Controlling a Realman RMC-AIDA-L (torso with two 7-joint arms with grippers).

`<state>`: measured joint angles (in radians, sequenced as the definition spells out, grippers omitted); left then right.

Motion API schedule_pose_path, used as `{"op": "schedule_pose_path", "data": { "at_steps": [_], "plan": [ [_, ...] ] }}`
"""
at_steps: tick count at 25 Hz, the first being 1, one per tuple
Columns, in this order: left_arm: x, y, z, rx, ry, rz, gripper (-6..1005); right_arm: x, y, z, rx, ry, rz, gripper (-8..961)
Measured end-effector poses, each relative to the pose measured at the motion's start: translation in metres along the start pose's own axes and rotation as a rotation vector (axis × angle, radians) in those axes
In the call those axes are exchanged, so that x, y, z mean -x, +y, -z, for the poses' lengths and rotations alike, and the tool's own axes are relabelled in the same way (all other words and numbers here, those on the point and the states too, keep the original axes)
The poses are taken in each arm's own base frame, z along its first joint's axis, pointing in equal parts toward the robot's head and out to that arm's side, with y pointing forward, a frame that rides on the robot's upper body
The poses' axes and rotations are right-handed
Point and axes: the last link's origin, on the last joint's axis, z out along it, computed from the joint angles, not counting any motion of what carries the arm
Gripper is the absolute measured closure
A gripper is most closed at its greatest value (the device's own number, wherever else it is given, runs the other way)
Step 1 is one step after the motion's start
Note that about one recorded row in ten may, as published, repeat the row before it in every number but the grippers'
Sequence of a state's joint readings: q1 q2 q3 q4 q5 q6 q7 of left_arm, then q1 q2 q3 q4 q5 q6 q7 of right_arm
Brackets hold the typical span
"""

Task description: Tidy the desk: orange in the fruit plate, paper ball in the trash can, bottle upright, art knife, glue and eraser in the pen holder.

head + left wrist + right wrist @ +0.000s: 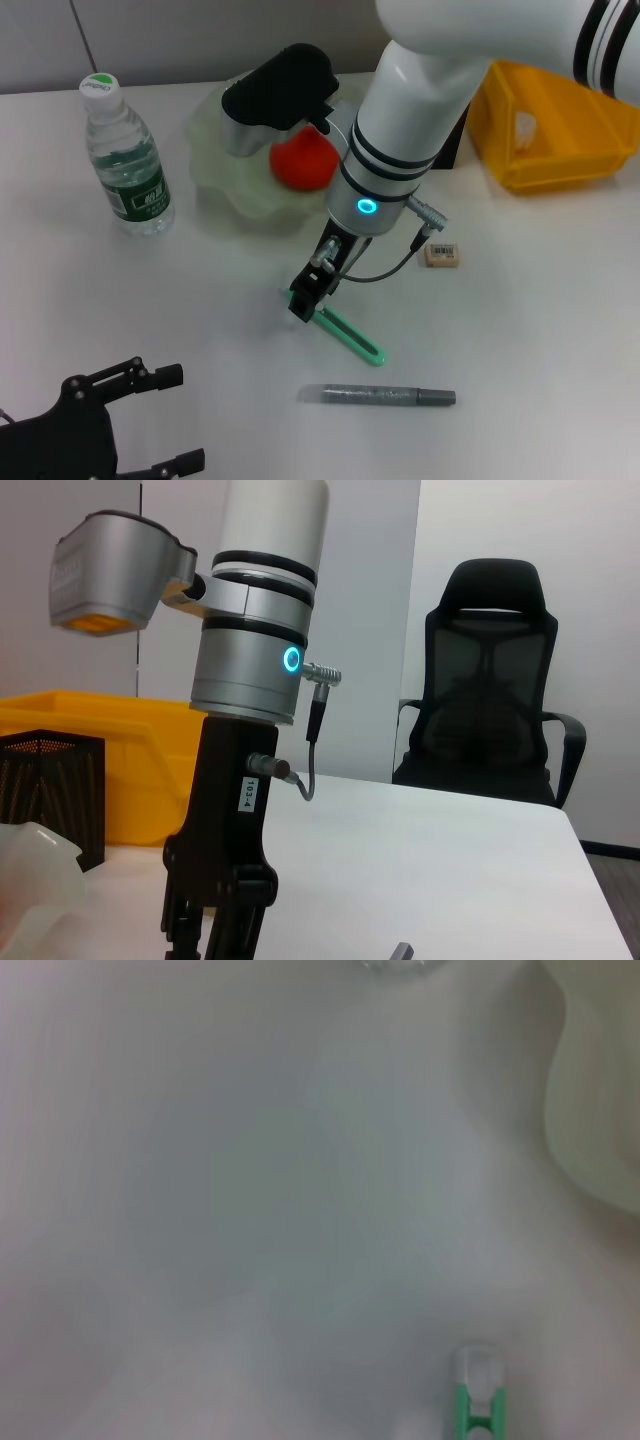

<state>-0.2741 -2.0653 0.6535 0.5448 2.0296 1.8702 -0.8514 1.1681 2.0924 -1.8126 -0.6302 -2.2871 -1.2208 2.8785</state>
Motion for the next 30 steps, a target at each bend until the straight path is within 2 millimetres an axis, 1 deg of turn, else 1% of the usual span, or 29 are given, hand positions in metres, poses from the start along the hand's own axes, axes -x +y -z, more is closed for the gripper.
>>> {"op": "schedule_pose_path", "data": {
  "at_steps": [10,16,23,30],
  "plan": [
    [-0.0005,-0.0028,-0.0035,0.003,0.0,0.001,188,0.0009,-0.0008,-0.0034,-0.023,-0.013,0.02,498],
    [-0.0019,-0.005,-0.0058,0.007,0.001,-0.004,188,-0.0009,0.0022,-0.0064,-0.021,-0.004,0.035,500],
    [-0.0018,-0.007,-0.0087,0.006,0.001,-0.002,188,-0.0027,0.0018,-0.0076,-0.017,-0.003,0.037,586],
    [-0.0017,-0.0073,-0.009,0.005,0.0,-0.002,188,-0.0038,0.0063,-0.0093,0.022,-0.005,0.071,684]
  ]
}}
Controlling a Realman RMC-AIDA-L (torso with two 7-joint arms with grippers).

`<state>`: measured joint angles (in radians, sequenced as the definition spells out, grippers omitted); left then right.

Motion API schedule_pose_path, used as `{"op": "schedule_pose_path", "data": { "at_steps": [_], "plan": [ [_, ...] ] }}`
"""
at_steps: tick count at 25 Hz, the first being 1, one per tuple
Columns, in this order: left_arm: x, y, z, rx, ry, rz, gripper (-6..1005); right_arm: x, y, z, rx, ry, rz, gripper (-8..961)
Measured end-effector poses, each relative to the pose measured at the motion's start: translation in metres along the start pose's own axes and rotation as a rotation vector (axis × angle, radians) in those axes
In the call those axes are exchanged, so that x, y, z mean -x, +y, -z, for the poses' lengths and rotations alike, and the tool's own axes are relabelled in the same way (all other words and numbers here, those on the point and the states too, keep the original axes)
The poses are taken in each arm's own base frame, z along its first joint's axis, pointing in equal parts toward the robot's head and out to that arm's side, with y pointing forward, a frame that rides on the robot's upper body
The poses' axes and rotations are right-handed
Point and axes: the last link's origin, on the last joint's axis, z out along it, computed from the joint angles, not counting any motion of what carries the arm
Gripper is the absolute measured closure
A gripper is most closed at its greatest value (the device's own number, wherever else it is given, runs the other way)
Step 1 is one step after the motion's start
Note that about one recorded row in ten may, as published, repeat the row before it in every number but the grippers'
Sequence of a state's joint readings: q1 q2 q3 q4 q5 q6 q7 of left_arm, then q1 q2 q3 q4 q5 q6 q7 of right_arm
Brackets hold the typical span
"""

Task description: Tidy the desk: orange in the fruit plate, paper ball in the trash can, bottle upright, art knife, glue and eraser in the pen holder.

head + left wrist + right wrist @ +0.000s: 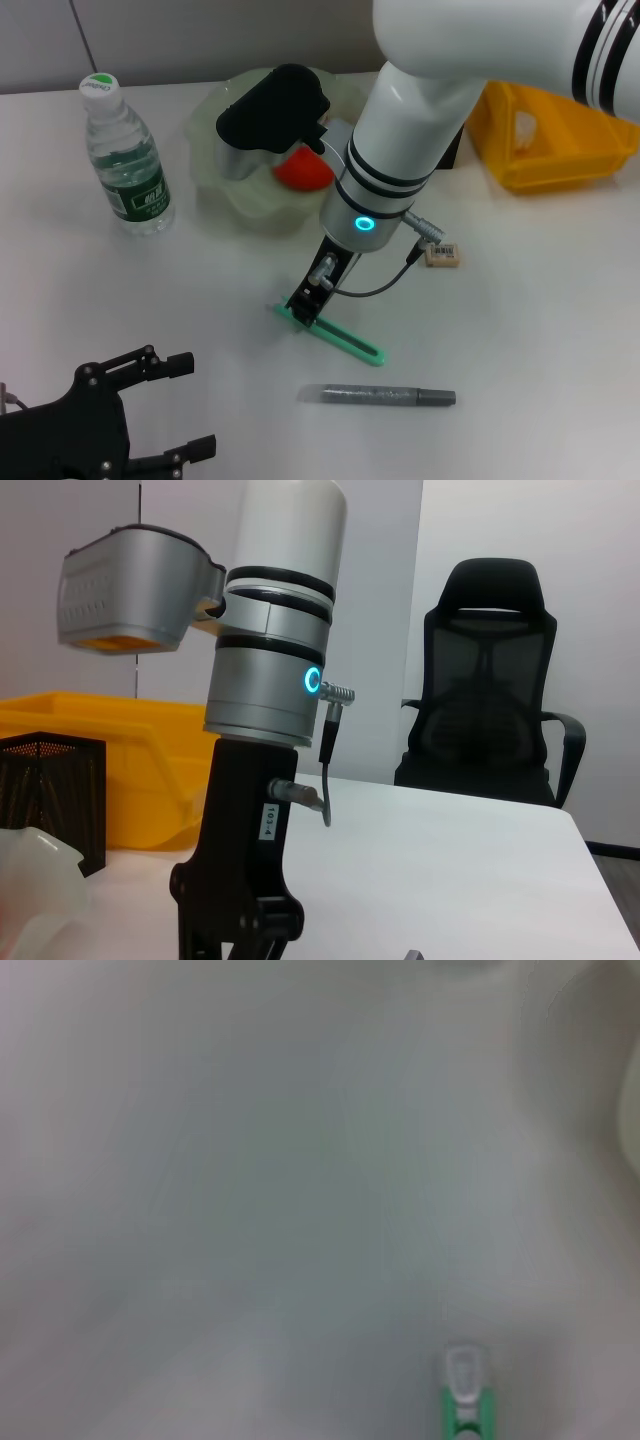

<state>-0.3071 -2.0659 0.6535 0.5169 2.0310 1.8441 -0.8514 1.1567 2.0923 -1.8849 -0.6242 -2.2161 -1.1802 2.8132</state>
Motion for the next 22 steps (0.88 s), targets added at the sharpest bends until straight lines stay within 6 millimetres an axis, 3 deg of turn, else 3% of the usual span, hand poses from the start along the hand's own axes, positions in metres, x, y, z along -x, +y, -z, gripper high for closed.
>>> {"op": "schedule_pose_path", "data": {
  "at_steps": [9,14,22],
  "plan": [
    [0.0003,-0.0007,-0.0005,-0.003,-0.002,0.0,188,-0.0046,-0.0007,-0.0018,0.007,0.013,-0.003,853],
    [0.0007,-0.0005,-0.0016,-0.002,0.0,0.005,188,-0.0036,0.0003,-0.0009,0.006,0.01,0.005,893],
    [0.0011,-0.0007,-0.0019,-0.004,-0.001,0.006,188,-0.003,0.0008,0.0045,0.011,0.009,0.014,857]
  ]
}}
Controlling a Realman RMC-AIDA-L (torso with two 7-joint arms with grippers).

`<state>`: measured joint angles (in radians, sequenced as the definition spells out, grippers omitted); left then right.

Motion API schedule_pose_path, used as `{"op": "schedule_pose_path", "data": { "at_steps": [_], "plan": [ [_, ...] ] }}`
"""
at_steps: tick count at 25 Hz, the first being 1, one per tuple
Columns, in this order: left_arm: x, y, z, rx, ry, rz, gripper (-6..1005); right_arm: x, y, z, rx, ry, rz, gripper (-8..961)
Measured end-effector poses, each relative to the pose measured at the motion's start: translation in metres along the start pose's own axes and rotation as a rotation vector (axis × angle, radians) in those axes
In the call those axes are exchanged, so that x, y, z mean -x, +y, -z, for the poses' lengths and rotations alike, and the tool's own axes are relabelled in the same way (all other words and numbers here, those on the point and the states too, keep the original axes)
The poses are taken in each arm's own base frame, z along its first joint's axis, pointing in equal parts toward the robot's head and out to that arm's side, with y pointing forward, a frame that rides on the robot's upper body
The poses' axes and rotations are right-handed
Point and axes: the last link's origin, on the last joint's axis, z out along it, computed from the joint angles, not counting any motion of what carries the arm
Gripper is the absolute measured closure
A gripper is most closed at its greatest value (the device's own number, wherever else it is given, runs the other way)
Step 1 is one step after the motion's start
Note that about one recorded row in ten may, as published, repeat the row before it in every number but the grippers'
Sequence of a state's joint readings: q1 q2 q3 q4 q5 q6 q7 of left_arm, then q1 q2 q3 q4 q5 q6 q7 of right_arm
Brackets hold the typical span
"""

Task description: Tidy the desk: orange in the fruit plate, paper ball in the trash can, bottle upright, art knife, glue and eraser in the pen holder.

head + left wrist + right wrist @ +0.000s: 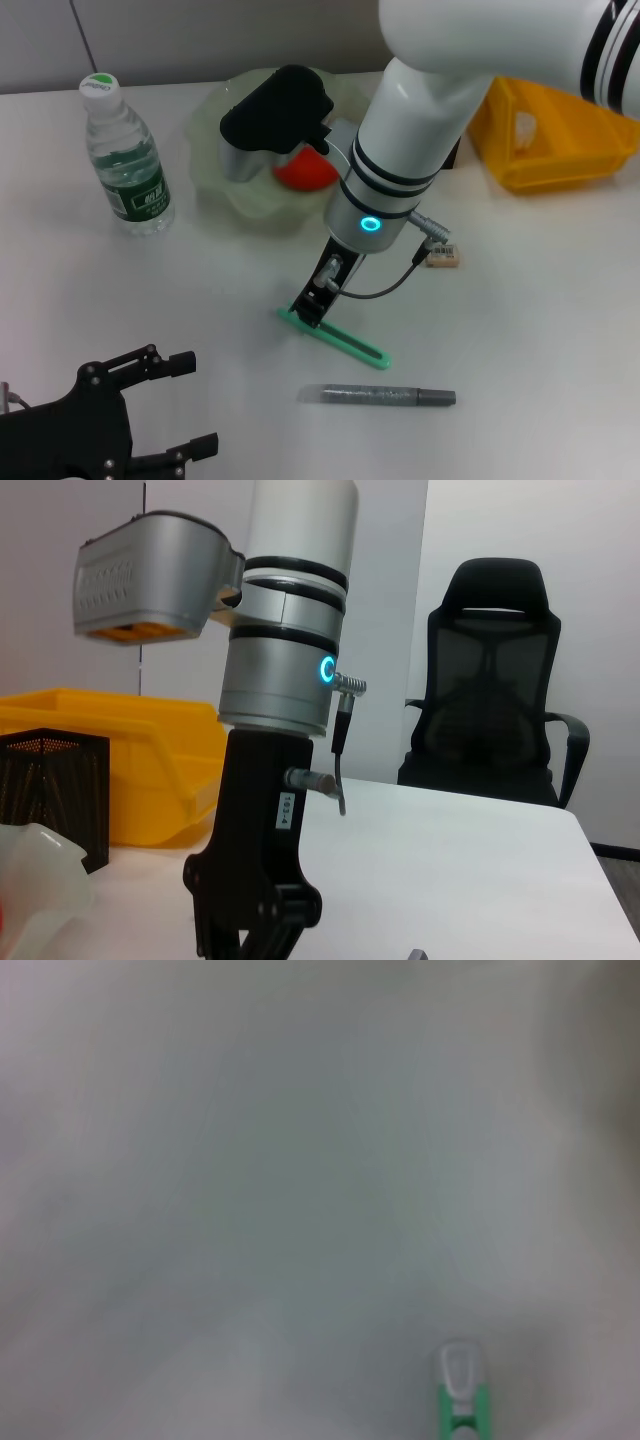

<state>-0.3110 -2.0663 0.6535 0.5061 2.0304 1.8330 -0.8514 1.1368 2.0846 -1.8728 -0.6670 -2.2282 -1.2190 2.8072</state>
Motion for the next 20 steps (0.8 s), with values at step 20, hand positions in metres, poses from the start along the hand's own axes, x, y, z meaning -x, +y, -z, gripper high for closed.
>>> {"op": "schedule_pose_path", "data": {
  "at_steps": [20],
  "plan": [
    [-0.001,-0.004,-0.003,-0.003,0.001,-0.002,188,0.001,-0.002,0.016,-0.038,-0.023,0.072,766]
  ]
}}
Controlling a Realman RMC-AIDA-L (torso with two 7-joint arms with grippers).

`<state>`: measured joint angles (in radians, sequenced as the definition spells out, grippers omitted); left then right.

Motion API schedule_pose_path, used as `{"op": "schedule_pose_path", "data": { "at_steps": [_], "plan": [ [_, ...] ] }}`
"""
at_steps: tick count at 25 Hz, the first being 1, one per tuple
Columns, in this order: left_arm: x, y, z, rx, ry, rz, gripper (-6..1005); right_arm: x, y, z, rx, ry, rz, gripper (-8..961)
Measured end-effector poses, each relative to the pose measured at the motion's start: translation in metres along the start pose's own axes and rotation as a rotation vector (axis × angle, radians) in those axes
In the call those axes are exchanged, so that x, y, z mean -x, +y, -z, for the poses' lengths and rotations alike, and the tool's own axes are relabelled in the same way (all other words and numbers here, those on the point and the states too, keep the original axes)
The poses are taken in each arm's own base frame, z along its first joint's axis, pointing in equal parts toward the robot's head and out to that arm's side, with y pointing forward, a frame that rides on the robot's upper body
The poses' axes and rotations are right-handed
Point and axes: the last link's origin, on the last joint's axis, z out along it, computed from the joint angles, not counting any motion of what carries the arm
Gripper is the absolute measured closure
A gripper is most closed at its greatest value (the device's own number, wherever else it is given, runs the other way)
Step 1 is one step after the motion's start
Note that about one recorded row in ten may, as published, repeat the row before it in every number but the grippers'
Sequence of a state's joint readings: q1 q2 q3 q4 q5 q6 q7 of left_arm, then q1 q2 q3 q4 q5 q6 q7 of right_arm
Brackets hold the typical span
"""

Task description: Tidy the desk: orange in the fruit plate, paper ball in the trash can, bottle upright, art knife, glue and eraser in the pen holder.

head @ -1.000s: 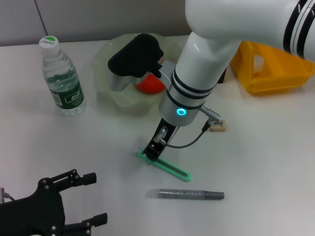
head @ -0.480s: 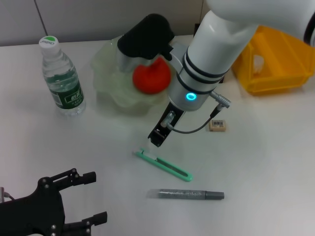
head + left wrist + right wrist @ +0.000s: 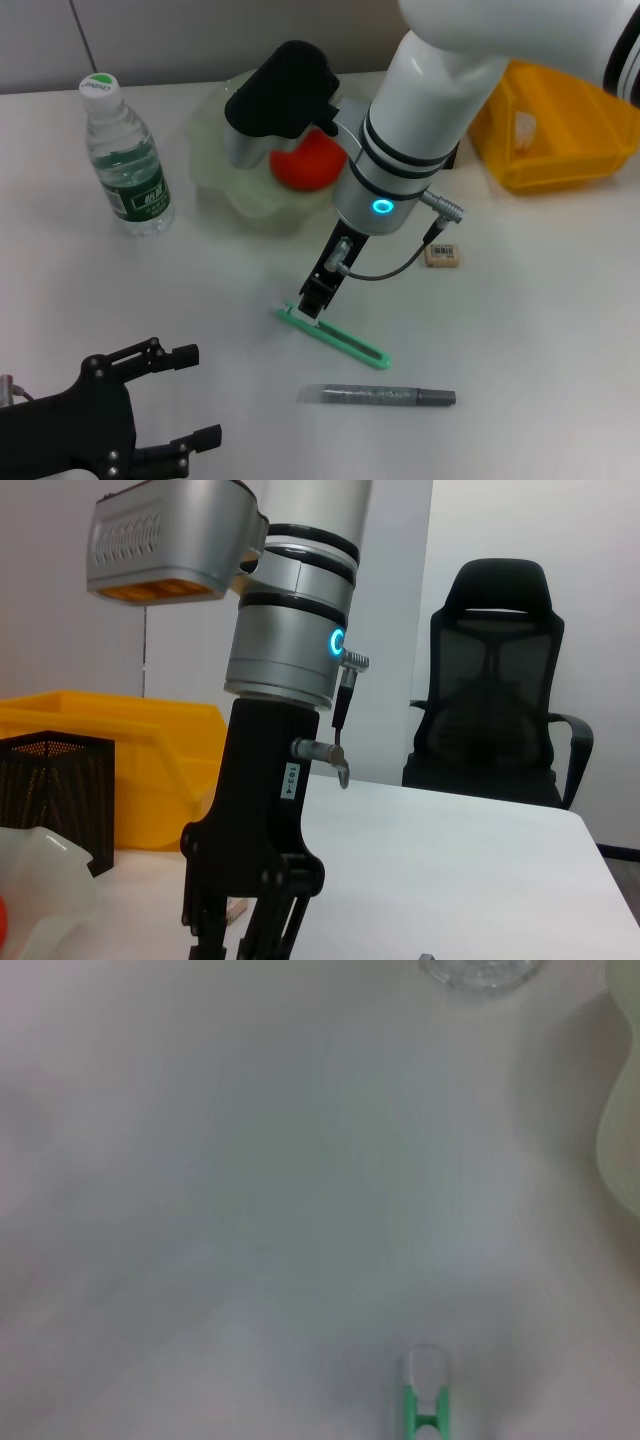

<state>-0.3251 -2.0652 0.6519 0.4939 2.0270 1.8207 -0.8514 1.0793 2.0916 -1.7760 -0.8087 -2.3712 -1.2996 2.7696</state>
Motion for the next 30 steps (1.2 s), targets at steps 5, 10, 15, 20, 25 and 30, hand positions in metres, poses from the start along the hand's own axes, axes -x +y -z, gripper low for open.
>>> {"op": "schedule_pose_path", "data": {
  "at_steps": [5,10,15,20,25,30],
  "plan": [
    [-0.001,-0.001,-0.001,0.002,0.0,-0.003,188,0.003,0.005,-0.003,0.003,-0.013,0.028,545],
    [-0.001,-0.001,-0.001,0.001,-0.001,-0.004,188,0.006,0.008,-0.011,0.005,-0.013,0.038,441],
    [-0.001,-0.002,-0.002,0.001,-0.001,-0.004,188,0.007,0.009,-0.017,0.0,-0.011,0.04,443],
    [-0.001,-0.002,-0.002,0.001,0.001,-0.005,188,0.008,0.008,-0.017,0.0,-0.017,0.033,445],
    [-0.003,-0.003,-0.004,0.004,0.004,-0.009,188,0.005,0.008,-0.02,0.012,-0.017,0.016,447],
    [-0.004,-0.005,-0.005,0.008,0.006,-0.013,188,0.003,0.011,-0.023,0.021,-0.008,0.023,450]
  ]
}}
